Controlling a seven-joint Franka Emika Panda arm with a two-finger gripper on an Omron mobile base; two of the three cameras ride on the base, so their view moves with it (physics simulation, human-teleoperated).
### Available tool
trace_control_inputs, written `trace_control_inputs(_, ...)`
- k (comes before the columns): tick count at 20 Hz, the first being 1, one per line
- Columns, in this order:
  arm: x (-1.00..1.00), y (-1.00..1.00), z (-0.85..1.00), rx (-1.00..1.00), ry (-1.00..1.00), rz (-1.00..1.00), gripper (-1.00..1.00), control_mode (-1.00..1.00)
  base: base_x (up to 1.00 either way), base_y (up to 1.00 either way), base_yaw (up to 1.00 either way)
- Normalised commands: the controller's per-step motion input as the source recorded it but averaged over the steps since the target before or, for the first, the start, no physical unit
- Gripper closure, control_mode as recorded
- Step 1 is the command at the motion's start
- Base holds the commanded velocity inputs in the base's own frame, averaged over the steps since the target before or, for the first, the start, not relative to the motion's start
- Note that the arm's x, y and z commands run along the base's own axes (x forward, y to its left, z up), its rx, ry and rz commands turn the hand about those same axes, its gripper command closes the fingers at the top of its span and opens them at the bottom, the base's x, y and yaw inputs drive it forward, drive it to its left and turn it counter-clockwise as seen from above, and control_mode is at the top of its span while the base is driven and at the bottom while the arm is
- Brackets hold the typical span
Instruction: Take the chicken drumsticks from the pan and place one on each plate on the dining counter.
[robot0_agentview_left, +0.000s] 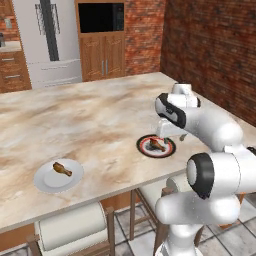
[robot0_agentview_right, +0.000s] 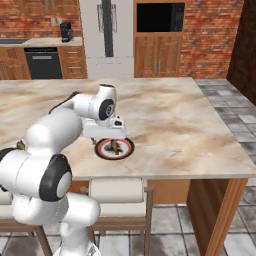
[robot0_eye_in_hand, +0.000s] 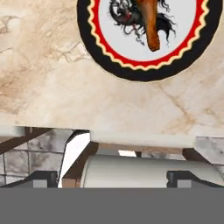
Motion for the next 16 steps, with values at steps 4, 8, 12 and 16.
trace_control_inputs(4, -0.85, 0.0, 0.41, 0.0, -0.02, -0.03, -1.0, -1.0, 0.0, 0.0, 0.0)
trace_control_inputs(8, -0.94, 0.0, 0.35, -0.01, -0.12, 0.0, -1.0, -1.0, 0.0, 0.0, 0.0)
trace_control_inputs(12, -0.97, 0.0, 0.19, -0.13, -0.4, 0.0, -1.0, -1.0, 0.0, 0.0, 0.0)
trace_control_inputs(16, -0.82, 0.0, 0.24, -0.11, -0.34, 0.0, -1.0, -1.0, 0.0, 0.0, 0.0)
